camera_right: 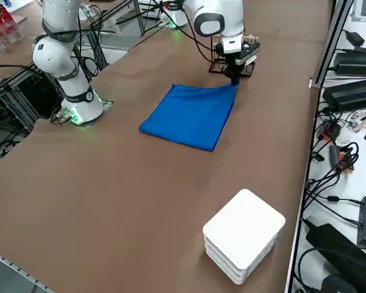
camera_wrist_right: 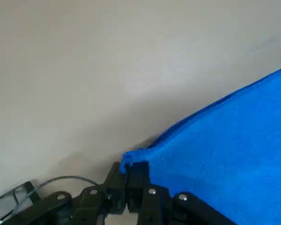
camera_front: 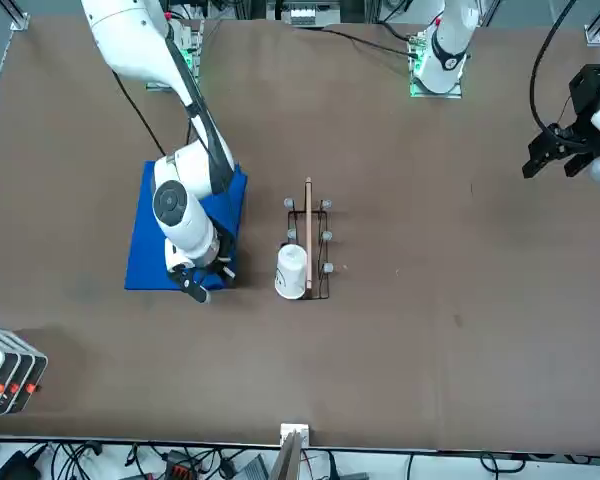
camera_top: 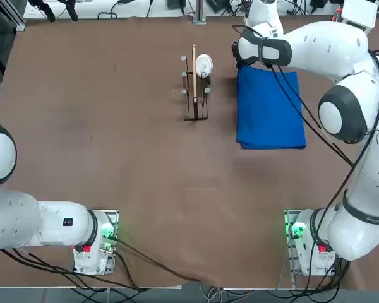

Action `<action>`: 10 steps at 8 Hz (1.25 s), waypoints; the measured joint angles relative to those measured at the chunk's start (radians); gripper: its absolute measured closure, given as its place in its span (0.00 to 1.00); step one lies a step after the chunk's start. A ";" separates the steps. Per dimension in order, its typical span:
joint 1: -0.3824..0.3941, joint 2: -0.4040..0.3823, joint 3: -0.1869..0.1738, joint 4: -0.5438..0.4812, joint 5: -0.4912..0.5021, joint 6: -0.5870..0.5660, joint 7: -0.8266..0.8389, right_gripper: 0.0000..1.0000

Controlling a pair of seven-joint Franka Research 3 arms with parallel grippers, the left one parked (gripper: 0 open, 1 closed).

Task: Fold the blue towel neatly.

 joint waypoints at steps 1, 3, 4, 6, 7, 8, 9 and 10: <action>0.000 0.002 0.000 0.000 0.000 0.000 0.000 0.97; 0.002 0.014 0.001 0.007 0.000 0.000 0.000 0.97; 0.003 0.026 0.002 0.018 0.000 0.000 0.000 0.97; 0.004 0.047 0.002 0.046 0.000 0.000 0.000 0.97; 0.005 0.057 0.002 0.059 0.000 -0.001 0.000 0.96; 0.005 0.068 0.002 0.072 0.000 -0.001 0.000 0.94; 0.006 0.084 0.002 0.089 0.000 -0.001 0.000 0.80; 0.012 0.099 0.003 0.105 0.000 -0.001 0.000 0.63</action>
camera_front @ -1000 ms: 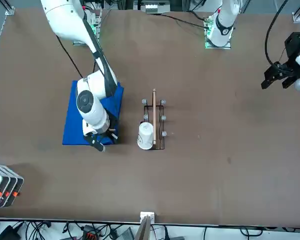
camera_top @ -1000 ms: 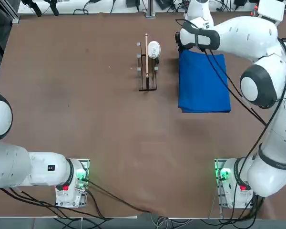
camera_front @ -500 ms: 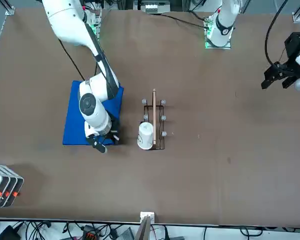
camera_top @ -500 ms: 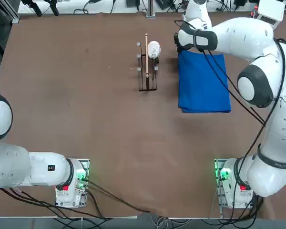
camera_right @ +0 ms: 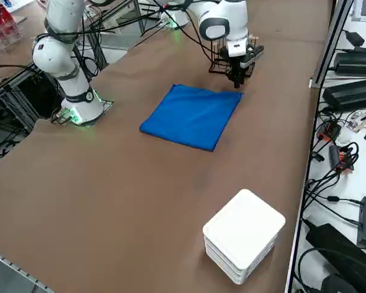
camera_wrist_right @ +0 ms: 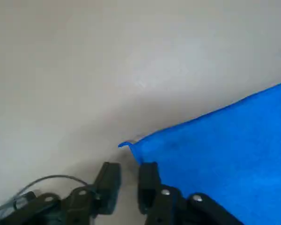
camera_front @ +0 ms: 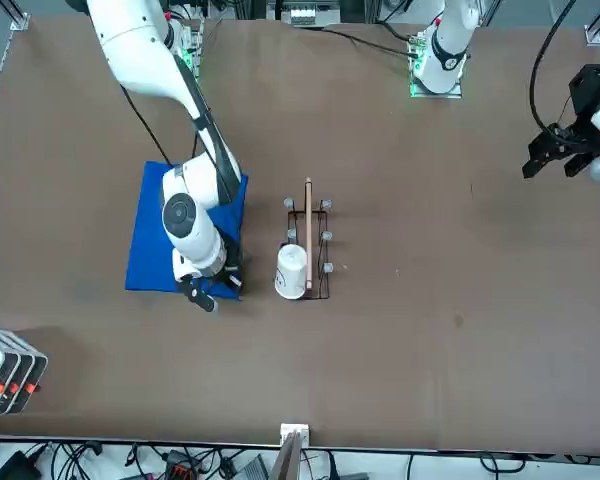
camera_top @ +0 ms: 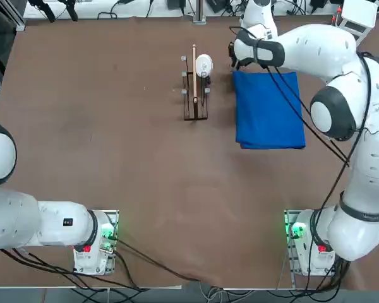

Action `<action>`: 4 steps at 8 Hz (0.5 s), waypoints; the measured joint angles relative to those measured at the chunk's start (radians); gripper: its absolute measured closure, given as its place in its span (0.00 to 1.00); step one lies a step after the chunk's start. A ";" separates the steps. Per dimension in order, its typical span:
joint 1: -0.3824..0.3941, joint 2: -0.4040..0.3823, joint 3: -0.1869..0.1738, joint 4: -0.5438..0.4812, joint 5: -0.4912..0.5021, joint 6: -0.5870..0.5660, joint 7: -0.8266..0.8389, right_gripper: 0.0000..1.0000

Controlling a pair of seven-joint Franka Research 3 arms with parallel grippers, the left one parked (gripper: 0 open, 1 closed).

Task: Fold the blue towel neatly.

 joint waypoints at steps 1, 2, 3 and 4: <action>0.008 0.008 0.000 0.011 0.000 -0.005 0.000 0.46; 0.013 0.006 -0.002 0.022 0.000 -0.051 0.000 0.29; 0.012 0.003 -0.013 0.051 -0.002 -0.140 -0.001 0.08; 0.004 -0.003 -0.031 0.114 -0.003 -0.253 -0.022 0.00</action>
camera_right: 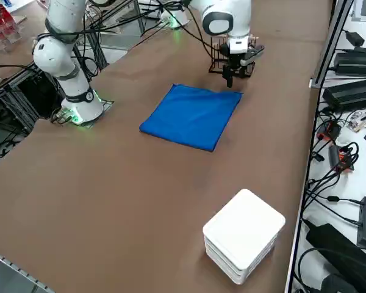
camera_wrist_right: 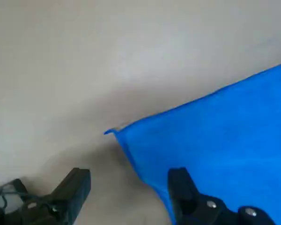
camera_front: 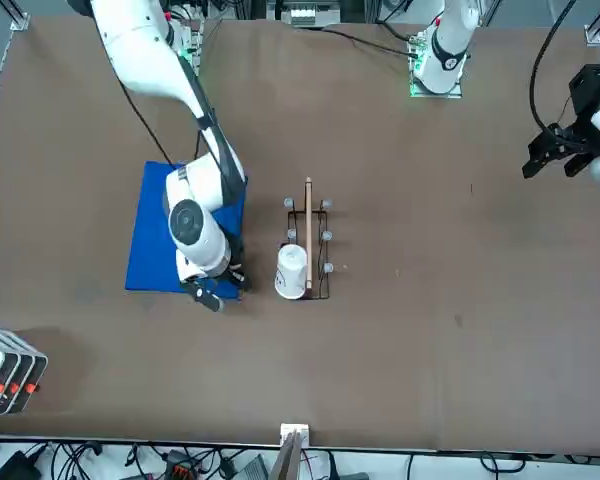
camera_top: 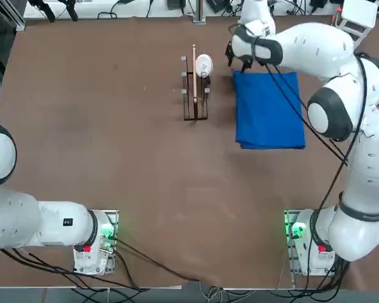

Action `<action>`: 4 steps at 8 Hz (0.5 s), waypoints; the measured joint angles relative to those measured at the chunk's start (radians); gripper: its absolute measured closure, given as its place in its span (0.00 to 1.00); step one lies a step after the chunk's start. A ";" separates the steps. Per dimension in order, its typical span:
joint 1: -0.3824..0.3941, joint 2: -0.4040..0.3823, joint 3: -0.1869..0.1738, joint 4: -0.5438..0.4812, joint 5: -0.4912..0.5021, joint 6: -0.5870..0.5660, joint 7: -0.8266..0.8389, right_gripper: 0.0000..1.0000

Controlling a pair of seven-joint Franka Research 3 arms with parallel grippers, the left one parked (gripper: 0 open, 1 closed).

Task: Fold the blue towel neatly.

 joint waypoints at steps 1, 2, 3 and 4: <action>-0.017 -0.019 -0.017 0.060 -0.007 -0.111 -0.045 0.00; -0.034 -0.050 -0.039 0.093 -0.022 -0.177 -0.110 0.00; -0.047 -0.085 -0.067 0.103 -0.035 -0.213 -0.184 0.00; -0.062 -0.116 -0.102 0.105 -0.039 -0.260 -0.272 0.00</action>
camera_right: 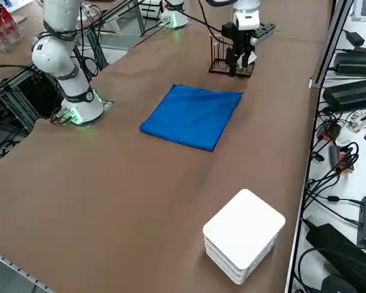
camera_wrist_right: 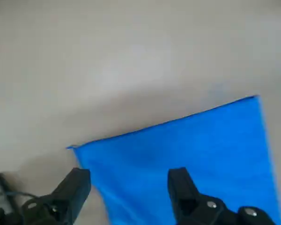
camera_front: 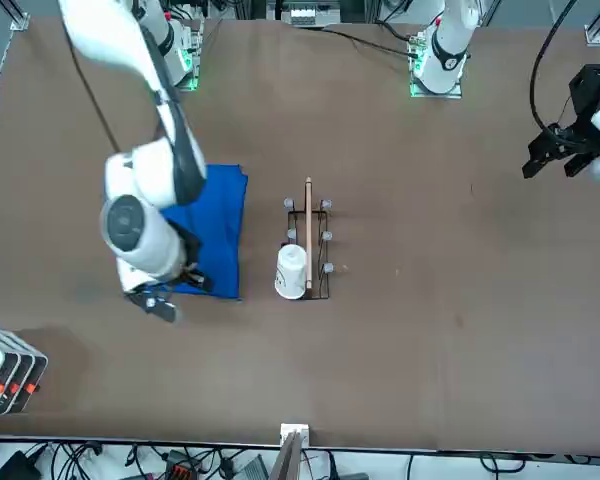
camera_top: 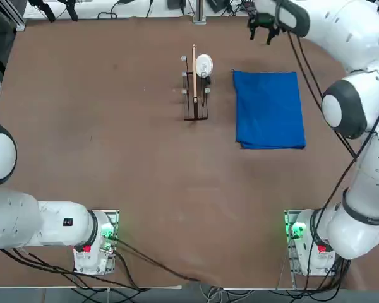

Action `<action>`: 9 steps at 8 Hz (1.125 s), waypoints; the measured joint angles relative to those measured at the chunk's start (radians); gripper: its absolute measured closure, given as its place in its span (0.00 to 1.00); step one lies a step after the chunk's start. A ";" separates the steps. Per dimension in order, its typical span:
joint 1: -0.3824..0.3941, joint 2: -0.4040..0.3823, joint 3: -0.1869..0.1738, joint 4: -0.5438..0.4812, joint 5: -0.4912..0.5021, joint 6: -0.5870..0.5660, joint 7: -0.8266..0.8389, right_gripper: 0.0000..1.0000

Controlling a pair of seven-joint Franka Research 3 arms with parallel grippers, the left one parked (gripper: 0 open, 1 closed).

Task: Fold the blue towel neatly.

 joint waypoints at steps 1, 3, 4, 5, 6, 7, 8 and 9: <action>-0.020 -0.031 -0.036 0.001 -0.001 -0.053 -0.099 0.00; -0.075 -0.097 -0.089 0.001 -0.003 -0.130 -0.281 0.00; -0.110 -0.132 -0.101 -0.005 -0.003 -0.152 -0.360 0.00; -0.146 -0.170 -0.105 -0.022 -0.003 -0.163 -0.427 0.00; -0.177 -0.209 -0.106 -0.045 -0.003 -0.168 -0.470 0.00; -0.195 -0.247 -0.106 -0.066 -0.003 -0.175 -0.484 0.00; -0.221 -0.281 -0.094 -0.077 -0.003 -0.187 -0.487 0.00; -0.292 -0.315 -0.038 -0.082 -0.003 -0.194 -0.488 0.00</action>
